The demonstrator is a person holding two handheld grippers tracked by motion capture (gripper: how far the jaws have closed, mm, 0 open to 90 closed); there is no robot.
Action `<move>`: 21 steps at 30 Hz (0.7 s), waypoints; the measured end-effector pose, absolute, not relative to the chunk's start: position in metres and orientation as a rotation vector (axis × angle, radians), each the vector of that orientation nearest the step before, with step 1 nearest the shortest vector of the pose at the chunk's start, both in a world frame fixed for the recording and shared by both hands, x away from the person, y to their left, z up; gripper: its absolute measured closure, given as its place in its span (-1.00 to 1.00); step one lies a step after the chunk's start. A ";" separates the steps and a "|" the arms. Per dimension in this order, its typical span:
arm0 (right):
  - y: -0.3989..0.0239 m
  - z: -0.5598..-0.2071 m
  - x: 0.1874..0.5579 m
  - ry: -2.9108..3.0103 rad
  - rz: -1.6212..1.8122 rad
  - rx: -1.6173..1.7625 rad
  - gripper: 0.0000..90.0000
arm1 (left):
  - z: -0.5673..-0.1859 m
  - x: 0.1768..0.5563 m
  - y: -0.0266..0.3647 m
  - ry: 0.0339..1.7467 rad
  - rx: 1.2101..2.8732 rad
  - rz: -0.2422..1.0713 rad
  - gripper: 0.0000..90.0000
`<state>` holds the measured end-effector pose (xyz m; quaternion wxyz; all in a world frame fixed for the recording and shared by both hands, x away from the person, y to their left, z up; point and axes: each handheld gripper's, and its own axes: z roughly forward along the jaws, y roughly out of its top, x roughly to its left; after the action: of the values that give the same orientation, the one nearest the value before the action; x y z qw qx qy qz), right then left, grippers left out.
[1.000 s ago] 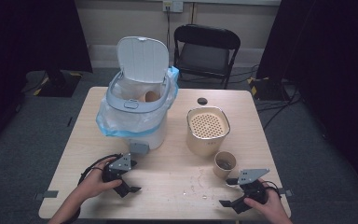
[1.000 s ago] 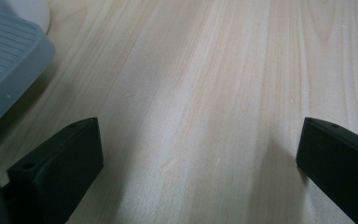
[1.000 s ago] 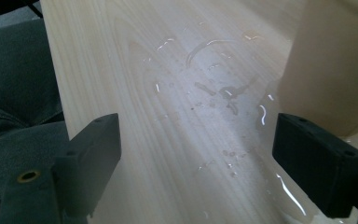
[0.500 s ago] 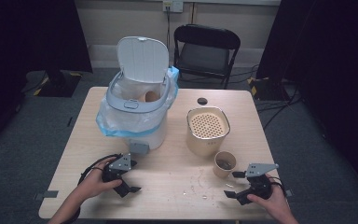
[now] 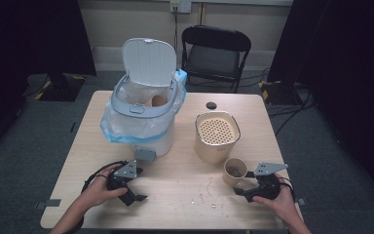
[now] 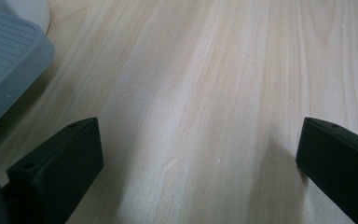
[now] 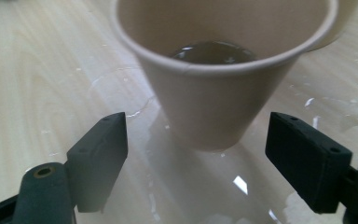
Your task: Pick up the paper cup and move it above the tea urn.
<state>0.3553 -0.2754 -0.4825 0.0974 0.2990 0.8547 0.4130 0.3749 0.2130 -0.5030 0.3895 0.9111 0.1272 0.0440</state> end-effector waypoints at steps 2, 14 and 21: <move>-0.274 -0.483 0.358 2.524 1.229 0.888 -0.54 | -0.503 0.375 0.213 0.323 2.317 0.112 -1.00; -0.266 -0.488 0.370 2.513 1.255 0.881 -0.53 | -0.503 0.375 0.213 0.317 2.316 0.111 -1.00; -0.262 -0.490 0.373 2.508 1.278 0.877 -0.52 | -0.502 0.376 0.214 0.314 2.326 0.108 -1.00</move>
<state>0.3734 -0.2620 -0.4902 0.0963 0.2961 0.8467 0.4314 0.3756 0.2136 -0.5024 0.3858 0.9133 0.1235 0.0426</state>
